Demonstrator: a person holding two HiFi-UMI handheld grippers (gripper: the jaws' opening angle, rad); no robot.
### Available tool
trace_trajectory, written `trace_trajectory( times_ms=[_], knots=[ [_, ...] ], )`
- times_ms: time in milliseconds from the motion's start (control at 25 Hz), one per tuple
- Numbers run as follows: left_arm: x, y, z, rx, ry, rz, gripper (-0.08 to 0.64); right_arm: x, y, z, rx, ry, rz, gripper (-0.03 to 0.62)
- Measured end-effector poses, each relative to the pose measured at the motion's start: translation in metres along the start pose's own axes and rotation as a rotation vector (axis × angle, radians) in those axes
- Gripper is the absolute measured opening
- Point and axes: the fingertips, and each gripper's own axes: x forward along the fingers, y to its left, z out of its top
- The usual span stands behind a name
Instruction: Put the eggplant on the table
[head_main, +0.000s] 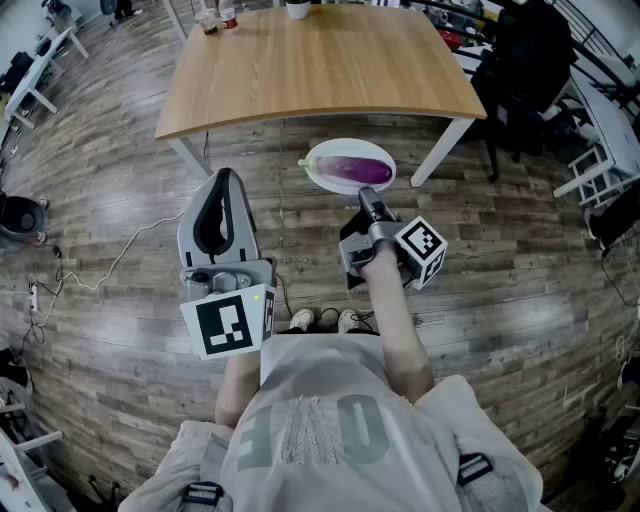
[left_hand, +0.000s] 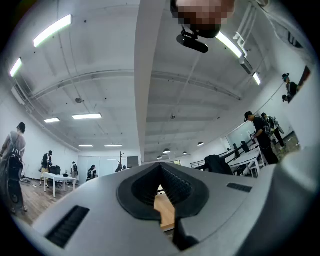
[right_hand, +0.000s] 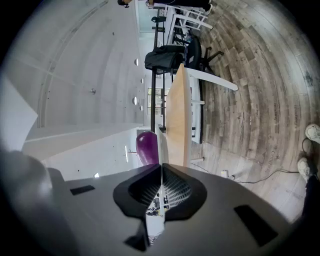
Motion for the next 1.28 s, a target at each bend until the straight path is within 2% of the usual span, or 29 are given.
trace_trajectory(
  times_ms=[640,800,960,1280],
  knots=[
    [-0.002,-0.015,-0.002,0.009,-0.003,0.041,0.008,0.003,0.001,0.012,-0.047,0.026,0.006,0.025],
    [0.002,-0.036,-0.005,-0.005,0.014,0.078,0.009,0.003,0.006,0.035,-0.059,0.063,0.015,0.025],
    [0.004,-0.063,-0.015,-0.009,0.041,0.074,0.008,-0.002,0.003,0.055,-0.045,0.076,0.008,0.025],
    [0.022,-0.074,-0.021,-0.019,0.04,0.072,0.008,0.002,0.001,0.072,-0.017,0.079,0.003,0.025]
  ],
)
